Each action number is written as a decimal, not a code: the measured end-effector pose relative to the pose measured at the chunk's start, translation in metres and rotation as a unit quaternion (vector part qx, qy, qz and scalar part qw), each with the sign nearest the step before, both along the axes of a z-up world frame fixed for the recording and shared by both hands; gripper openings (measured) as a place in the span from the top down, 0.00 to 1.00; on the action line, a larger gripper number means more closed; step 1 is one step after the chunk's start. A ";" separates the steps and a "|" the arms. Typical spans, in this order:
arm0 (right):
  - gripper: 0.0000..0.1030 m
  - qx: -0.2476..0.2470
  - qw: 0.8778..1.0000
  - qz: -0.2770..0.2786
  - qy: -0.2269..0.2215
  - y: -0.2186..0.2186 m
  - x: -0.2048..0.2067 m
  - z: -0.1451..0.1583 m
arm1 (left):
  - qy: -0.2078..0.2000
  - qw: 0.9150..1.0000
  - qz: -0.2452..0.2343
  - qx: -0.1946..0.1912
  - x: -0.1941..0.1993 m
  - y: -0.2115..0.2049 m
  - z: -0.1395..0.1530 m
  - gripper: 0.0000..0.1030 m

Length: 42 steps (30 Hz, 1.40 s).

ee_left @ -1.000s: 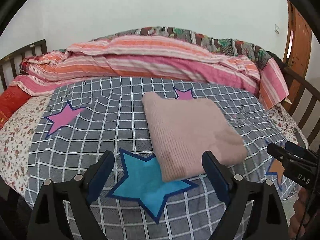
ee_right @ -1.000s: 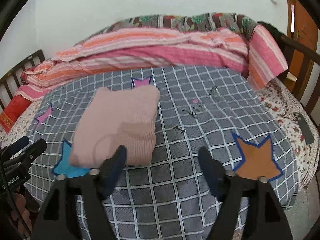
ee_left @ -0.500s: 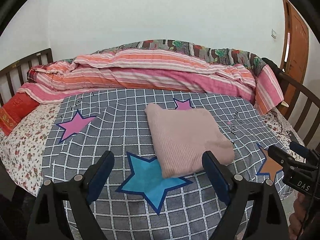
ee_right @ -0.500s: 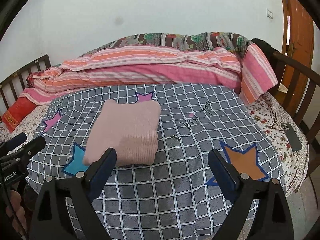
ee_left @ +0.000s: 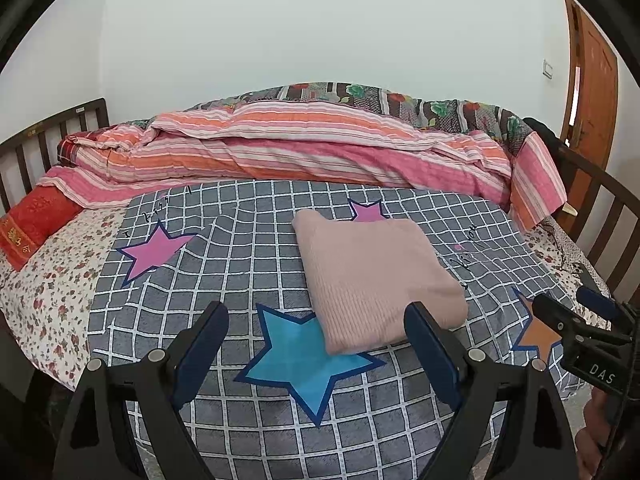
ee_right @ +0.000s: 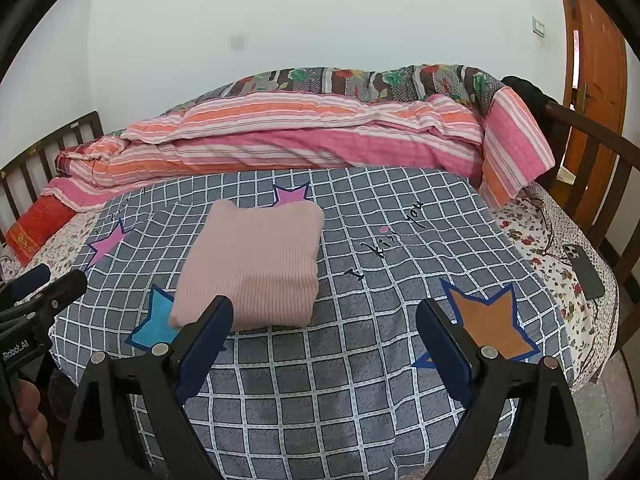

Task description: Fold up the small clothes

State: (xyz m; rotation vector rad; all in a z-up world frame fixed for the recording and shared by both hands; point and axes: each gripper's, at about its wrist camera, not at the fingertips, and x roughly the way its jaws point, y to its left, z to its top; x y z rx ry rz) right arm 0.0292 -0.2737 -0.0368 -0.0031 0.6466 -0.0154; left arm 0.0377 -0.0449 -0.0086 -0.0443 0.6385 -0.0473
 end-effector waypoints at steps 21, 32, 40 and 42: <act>0.11 0.013 1.000 0.000 -0.011 0.001 -0.005 0.010 | -0.001 1.000 -0.001 -0.004 -0.002 -0.003 0.003 0.13; 0.11 0.016 1.000 -0.002 -0.014 0.002 -0.007 0.011 | -0.001 1.000 0.000 -0.004 -0.003 -0.005 0.005 0.13; 0.11 0.016 1.000 -0.002 -0.014 0.002 -0.007 0.011 | -0.002 1.000 0.000 -0.004 -0.003 -0.005 0.006 0.13; 0.11 0.016 1.000 -0.002 -0.013 0.002 -0.007 0.011 | -0.002 1.000 0.000 -0.004 -0.003 -0.005 0.006 0.13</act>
